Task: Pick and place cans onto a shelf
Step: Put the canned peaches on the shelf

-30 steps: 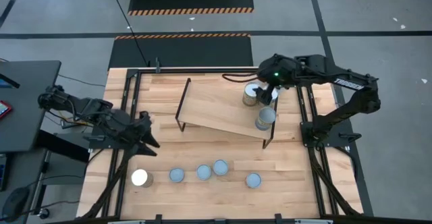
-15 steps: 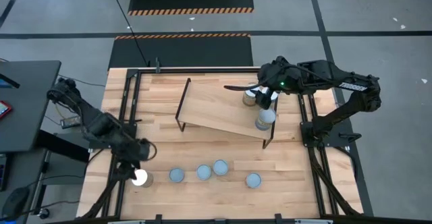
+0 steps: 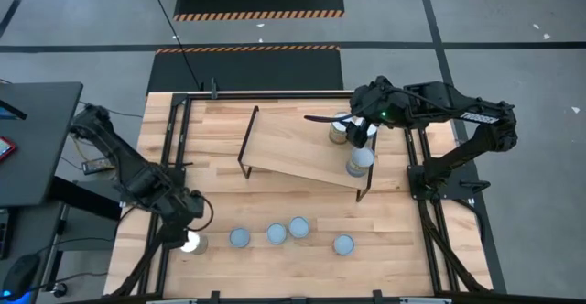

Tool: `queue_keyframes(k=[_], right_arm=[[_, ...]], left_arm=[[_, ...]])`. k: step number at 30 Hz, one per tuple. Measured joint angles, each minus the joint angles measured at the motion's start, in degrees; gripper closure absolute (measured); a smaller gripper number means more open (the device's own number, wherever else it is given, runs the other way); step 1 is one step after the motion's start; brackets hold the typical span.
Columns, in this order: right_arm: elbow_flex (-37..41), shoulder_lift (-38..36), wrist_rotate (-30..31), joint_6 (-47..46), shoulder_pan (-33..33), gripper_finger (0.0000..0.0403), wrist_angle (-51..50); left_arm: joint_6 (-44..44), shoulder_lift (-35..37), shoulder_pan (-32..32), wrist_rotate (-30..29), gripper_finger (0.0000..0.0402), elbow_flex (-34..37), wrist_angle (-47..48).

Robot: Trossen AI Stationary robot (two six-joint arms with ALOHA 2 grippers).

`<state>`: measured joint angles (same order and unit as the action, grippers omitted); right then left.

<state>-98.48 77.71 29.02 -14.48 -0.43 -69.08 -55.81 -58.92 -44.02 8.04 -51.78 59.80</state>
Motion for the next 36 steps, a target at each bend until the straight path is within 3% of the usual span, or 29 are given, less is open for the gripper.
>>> queue_keyframes(k=[8,15,28,36], right_arm=[[0.00,0.00,-0.07,-2.27,0.85,0.0018,0.00],[0.00,0.00,-0.13,-3.03,0.85,0.0018,0.00],[0.00,0.00,-0.13,-3.09,0.84,0.0018,0.19],[0.00,0.00,-0.17,-2.95,0.85,0.0018,0.44]], left_arm=[[-8.10,-0.52,-10.19,-5.86,0.0085,0.45,1.75],[-8.33,-7.69,-15.29,-0.87,0.0085,0.45,1.03],[-10.29,-16.14,-15.64,-2.15,0.0085,0.45,0.27],[-15.30,-18.23,-14.53,-6.71,0.0085,0.45,-0.55]])
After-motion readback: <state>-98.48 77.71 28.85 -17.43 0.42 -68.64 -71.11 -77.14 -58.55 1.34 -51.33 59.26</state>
